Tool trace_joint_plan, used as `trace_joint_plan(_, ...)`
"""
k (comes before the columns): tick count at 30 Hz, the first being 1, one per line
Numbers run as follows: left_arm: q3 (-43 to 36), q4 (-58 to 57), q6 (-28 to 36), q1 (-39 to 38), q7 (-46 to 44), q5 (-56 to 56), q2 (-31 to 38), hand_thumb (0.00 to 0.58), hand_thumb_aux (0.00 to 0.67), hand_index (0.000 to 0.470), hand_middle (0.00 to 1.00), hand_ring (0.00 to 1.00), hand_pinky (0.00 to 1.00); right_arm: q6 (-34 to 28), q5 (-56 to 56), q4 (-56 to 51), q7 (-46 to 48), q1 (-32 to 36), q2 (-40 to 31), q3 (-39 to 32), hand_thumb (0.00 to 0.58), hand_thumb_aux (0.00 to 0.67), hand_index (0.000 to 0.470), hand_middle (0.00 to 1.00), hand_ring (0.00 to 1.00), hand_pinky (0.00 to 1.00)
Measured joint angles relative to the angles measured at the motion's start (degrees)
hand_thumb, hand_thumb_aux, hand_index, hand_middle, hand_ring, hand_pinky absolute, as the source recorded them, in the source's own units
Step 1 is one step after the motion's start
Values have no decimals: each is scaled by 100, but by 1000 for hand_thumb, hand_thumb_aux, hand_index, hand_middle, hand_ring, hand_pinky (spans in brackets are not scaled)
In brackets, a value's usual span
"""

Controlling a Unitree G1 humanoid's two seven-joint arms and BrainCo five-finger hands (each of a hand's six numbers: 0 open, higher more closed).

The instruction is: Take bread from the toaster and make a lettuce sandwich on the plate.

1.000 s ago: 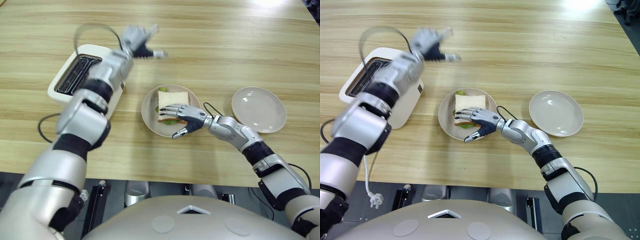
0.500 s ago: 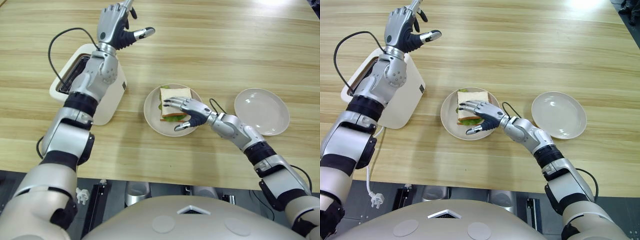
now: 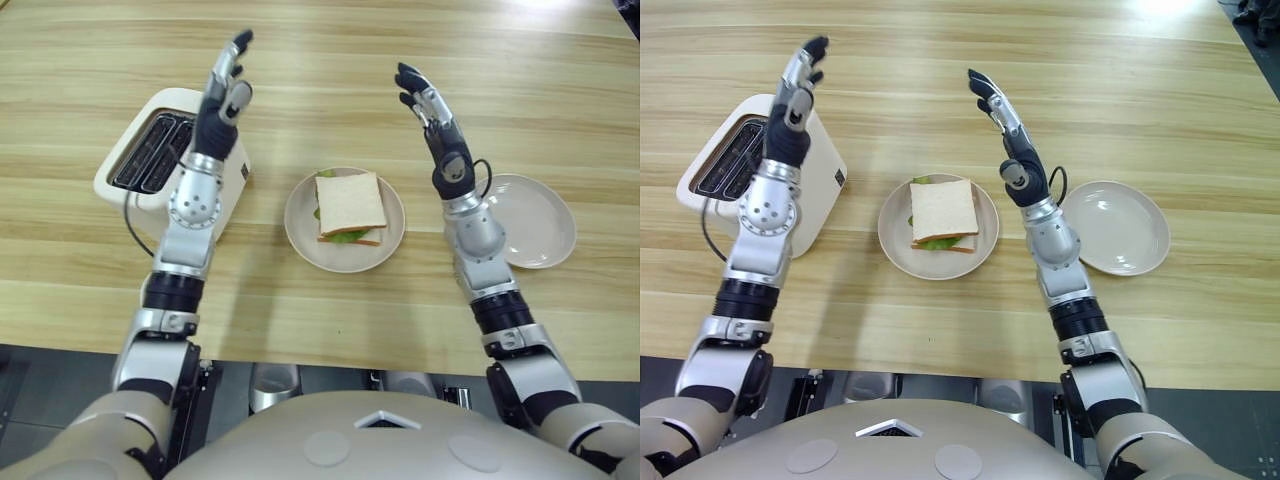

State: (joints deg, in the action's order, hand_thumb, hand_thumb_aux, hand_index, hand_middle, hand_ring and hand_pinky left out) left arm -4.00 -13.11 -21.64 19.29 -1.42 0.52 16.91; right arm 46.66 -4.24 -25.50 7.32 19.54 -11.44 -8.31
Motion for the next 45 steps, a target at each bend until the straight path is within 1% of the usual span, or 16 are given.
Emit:
trace_joint_plan(5,-144,78,-187,-688,-394,-115,-443,14,8,5,0,0,0,547,-244,-1160,206,155,462,318,0,0,0,0,0,0)
trace_joint_plan(9,-192,295,-239,-950,-446,-98,-573,0,0,0,0,0,0,922,-83,-1362,292,214,496,363,0,0,0,0,0,0)
trace_joint_plan(11,-206,628,-280,-1260,-564,-97,-572,116,71,49,0,0,0,1090,-65,-1300,465,99,437,344,0,0,0,0,0,0)
trace_joint_plan(12,-221,830,-303,-1449,-682,-122,-518,349,247,170,0,0,0,1143,-78,-1201,598,-32,384,308,0,0,0,0,0,0)
trace_joint_plan(13,-240,1019,-323,-1623,-804,-139,-423,566,568,390,94,94,94,1201,-107,-1106,733,-179,323,240,0,0,0,0,0,0)
trace_joint_plan(14,-246,1244,-330,-1834,-983,-242,-340,580,670,460,604,604,604,1238,-196,-924,933,-398,242,151,456,360,247,0,0,0)
trace_joint_plan(15,-250,1420,-343,-1993,-1106,-331,-277,580,670,460,1000,1000,1000,1258,-287,-773,1082,-562,176,71,578,633,435,0,0,0)
trace_joint_plan(16,-257,1658,-340,-2193,-1269,-437,-186,580,670,460,1000,1000,1000,1243,-482,-494,1305,-795,88,-44,580,670,460,0,0,0)
trace_joint_plan(17,-260,1857,-339,-2344,-1369,-514,-142,580,670,460,1000,1000,1000,1243,-612,-233,1456,-972,-1,-153,580,670,460,576,576,576)
trace_joint_plan(18,-275,2074,-334,-2501,-1460,-570,-105,580,670,460,1000,1000,1000,1234,-732,56,1612,-1154,-93,-252,580,670,460,576,576,576)
trace_joint_plan(19,-298,2253,-309,-2628,-1538,-574,-56,580,670,460,1000,1000,1000,1186,-853,325,1738,-1318,-170,-329,580,670,460,1000,1000,1000)
trace_joint_plan(26,-728,3010,-201,-3502,-1803,-263,33,580,670,460,1000,1000,1000,660,-1053,1496,2232,-2189,-481,-673,580,670,460,1000,1000,1000)
trace_joint_plan(33,-1424,3011,-188,-4098,-2250,397,487,580,670,460,1000,1000,1000,494,-322,1735,2944,-2684,-1189,-1259,580,670,460,1000,1000,1000)
trace_joint_plan(36,-1647,2995,-187,-4251,-2333,782,602,580,670,460,1000,1000,1000,399,-65,1719,3079,-2787,-1278,-1418,580,670,460,1000,1000,1000)
trace_joint_plan(42,-1825,2547,-159,-4193,-2371,1428,877,580,670,460,1000,1000,1000,-52,653,1491,3107,-2814,-1376,-1580,580,670,460,1000,1000,1000)
trace_joint_plan(45,-1895,2065,-138,-3895,-2394,1884,1038,580,670,460,1000,1000,1000,-515,1250,1257,3026,-2720,-1421,-1671,580,670,460,1000,1000,1000)
